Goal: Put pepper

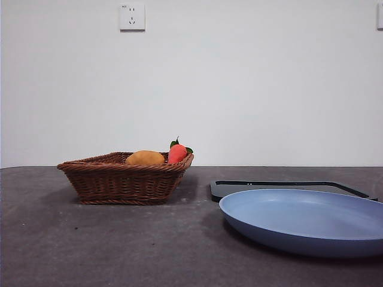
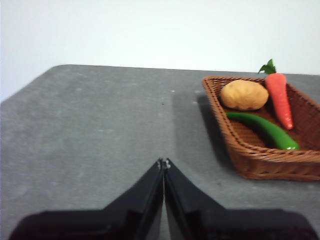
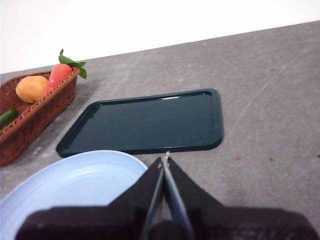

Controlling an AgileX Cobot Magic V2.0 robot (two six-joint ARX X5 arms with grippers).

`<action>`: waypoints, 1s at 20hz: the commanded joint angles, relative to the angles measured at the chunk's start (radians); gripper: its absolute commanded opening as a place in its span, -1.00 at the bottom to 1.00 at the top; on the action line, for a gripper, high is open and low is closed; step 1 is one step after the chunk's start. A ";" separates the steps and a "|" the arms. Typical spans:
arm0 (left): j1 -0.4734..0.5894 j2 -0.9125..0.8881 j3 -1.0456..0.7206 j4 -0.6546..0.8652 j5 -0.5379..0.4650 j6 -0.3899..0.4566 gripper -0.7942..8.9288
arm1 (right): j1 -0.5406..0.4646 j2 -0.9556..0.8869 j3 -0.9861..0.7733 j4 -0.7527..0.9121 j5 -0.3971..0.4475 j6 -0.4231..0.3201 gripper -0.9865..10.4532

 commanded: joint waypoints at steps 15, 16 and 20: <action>0.003 0.016 0.081 -0.006 0.264 -0.358 -0.82 | 0.002 0.018 0.131 0.035 -0.027 0.287 -0.82; 0.003 0.028 0.105 -0.025 0.264 -0.358 -0.82 | 0.002 0.030 0.154 0.034 -0.027 0.286 -0.82; 0.003 0.120 0.237 -0.087 0.296 -0.346 -0.82 | 0.003 0.126 0.275 0.004 -0.032 0.284 -0.82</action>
